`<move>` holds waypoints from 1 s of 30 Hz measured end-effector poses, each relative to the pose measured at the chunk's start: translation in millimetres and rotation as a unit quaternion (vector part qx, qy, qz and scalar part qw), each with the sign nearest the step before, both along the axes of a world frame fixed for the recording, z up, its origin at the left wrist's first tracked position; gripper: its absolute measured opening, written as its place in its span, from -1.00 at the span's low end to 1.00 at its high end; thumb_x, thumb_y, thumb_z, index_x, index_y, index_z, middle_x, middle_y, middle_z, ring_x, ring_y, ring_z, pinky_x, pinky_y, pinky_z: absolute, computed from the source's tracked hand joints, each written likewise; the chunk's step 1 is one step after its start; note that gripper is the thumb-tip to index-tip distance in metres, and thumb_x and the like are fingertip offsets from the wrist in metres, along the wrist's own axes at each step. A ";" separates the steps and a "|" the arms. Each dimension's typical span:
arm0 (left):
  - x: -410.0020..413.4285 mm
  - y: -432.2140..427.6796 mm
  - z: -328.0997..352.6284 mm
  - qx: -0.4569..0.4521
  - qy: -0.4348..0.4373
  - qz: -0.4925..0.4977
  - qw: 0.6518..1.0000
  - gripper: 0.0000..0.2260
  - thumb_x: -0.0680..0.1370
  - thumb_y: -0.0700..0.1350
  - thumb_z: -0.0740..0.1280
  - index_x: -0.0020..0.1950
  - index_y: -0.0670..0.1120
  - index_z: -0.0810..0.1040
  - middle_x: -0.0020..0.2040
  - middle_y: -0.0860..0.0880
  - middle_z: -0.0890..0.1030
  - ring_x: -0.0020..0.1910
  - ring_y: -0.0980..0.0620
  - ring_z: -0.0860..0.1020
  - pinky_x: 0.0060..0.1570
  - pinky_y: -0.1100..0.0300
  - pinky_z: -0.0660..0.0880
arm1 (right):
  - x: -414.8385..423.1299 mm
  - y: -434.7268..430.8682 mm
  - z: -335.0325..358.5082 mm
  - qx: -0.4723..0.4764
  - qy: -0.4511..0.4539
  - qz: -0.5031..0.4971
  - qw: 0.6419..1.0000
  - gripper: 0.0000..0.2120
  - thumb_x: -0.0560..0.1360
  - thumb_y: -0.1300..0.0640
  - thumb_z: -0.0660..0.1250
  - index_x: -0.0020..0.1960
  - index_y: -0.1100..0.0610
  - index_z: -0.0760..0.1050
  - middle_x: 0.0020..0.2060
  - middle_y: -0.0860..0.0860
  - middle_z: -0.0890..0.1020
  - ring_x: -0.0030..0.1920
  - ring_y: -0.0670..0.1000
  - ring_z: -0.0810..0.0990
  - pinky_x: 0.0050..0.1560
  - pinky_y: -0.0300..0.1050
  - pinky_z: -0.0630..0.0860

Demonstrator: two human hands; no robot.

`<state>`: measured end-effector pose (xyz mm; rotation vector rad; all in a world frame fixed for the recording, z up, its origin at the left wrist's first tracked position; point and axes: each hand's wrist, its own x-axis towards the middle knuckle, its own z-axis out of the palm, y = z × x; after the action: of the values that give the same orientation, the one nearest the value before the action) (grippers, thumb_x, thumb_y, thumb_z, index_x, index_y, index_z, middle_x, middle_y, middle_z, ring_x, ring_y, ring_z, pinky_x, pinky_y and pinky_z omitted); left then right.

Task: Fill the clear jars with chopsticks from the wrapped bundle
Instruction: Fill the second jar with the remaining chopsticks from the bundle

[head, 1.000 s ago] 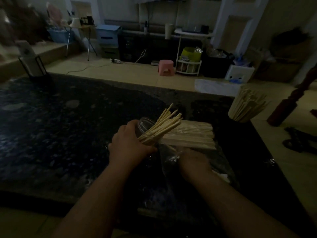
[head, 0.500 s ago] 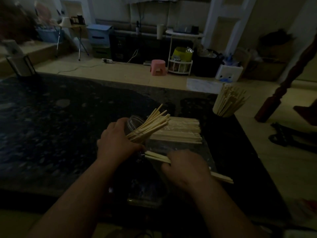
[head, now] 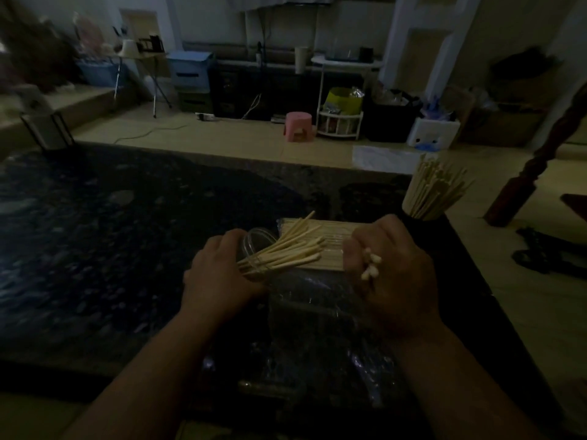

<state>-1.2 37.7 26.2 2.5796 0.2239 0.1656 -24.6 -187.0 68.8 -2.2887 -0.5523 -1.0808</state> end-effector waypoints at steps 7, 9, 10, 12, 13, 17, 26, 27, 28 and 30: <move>2.2 -2.7 -4.4 0.014 0.010 -0.003 1.000 -0.27 0.20 0.23 0.51 0.30 0.22 0.29 0.17 0.07 0.51 0.14 -0.03 0.50 0.10 -0.04 0.47 | 7.9 2.9 -21.7 0.147 0.032 0.016 0.989 -0.79 0.57 0.15 0.30 -0.08 0.28 0.60 -0.09 0.01 0.43 -0.13 -0.22 0.42 0.00 -0.56 0.31; 2.9 -3.0 -6.4 0.020 0.010 -0.002 1.000 -0.27 0.19 0.24 0.50 0.30 0.23 0.29 0.17 0.09 0.51 0.14 -0.02 0.50 0.10 -0.04 0.47 | 6.9 3.3 -23.5 0.176 0.024 0.007 0.984 -0.85 0.57 0.21 0.32 -0.08 0.27 0.60 -0.10 0.00 0.44 -0.11 -0.28 0.44 0.01 -0.56 0.31; 2.7 -3.4 -6.7 0.025 0.009 -0.002 1.000 -0.27 0.19 0.24 0.50 0.29 0.24 0.28 0.16 0.10 0.51 0.13 -0.01 0.50 0.09 -0.03 0.47 | 6.4 3.9 -23.0 0.189 0.016 0.003 0.982 -0.84 0.57 0.20 0.31 -0.09 0.26 0.60 -0.10 0.00 0.45 -0.10 -0.31 0.46 0.00 -0.55 0.32; 2.0 -3.8 -7.7 0.037 0.007 -0.003 0.999 -0.27 0.20 0.23 0.51 0.29 0.24 0.28 0.16 0.09 0.51 0.12 -0.01 0.50 0.07 0.00 0.45 | 5.2 6.2 -18.8 0.220 0.004 0.004 0.975 -0.78 0.57 0.15 0.26 -0.12 0.25 0.60 -0.13 0.03 0.50 -0.09 -0.32 0.50 -0.03 -0.51 0.37; 1.8 -4.2 -8.0 0.040 0.007 -0.003 0.999 -0.27 0.21 0.23 0.51 0.30 0.23 0.29 0.16 0.09 0.50 0.13 -0.01 0.50 0.07 0.00 0.45 | 5.4 7.5 -17.3 0.238 0.002 0.006 0.971 -0.76 0.58 0.12 0.24 -0.15 0.22 0.60 -0.16 0.06 0.53 -0.12 -0.29 0.53 -0.06 -0.47 0.40; 1.5 -4.8 -8.0 0.041 0.011 0.000 0.999 -0.26 0.20 0.25 0.51 0.31 0.24 0.28 0.18 0.08 0.50 0.14 -0.02 0.49 0.11 -0.05 0.46 | 4.6 16.5 -11.6 0.365 0.082 0.035 0.927 -0.77 0.59 -0.03 0.20 -0.21 -0.07 0.51 -0.40 0.00 0.61 -0.34 -0.11 0.63 -0.22 -0.16 0.57; -0.3 -6.1 -5.9 0.040 0.008 -0.011 0.999 -0.25 0.21 0.26 0.49 0.33 0.23 0.27 0.20 0.08 0.49 0.17 -0.03 0.48 0.13 -0.05 0.44 | 5.4 23.7 -12.8 0.484 0.227 0.058 0.843 -0.75 0.59 0.11 0.24 -0.24 0.11 0.50 -0.51 0.02 0.59 -0.50 -0.06 0.59 -0.44 -0.25 0.52; -0.5 -6.5 -5.1 0.037 0.011 -0.012 0.999 -0.25 0.21 0.27 0.48 0.33 0.24 0.27 0.21 0.09 0.49 0.18 -0.03 0.48 0.15 -0.06 0.44 | 5.9 23.9 -12.7 0.490 0.240 0.062 0.836 -0.76 0.59 0.12 0.26 -0.25 0.12 0.50 -0.51 0.01 0.59 -0.50 -0.06 0.59 -0.45 -0.25 0.52; -0.8 -7.0 -4.3 0.033 0.012 -0.013 0.999 -0.25 0.20 0.28 0.47 0.33 0.24 0.28 0.21 0.09 0.49 0.18 -0.03 0.48 0.16 -0.06 0.44 | 6.6 23.8 -13.2 0.496 0.251 0.070 0.828 -0.76 0.58 0.14 0.27 -0.26 0.11 0.51 -0.51 0.01 0.59 -0.51 -0.06 0.58 -0.45 -0.24 0.53; -1.1 -7.6 -4.4 0.030 0.012 -0.016 0.999 -0.25 0.20 0.28 0.47 0.34 0.24 0.29 0.22 0.09 0.49 0.19 -0.04 0.48 0.16 -0.06 0.44 | 8.0 23.1 -14.6 0.467 0.256 0.063 0.844 -0.74 0.56 0.13 0.31 -0.31 0.09 0.51 -0.51 0.00 0.58 -0.49 -0.07 0.57 -0.42 -0.21 0.53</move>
<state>-2.3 30.1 21.7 2.6447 0.1899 0.1308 -16.6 -163.9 54.2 -1.5136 0.0661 -0.4446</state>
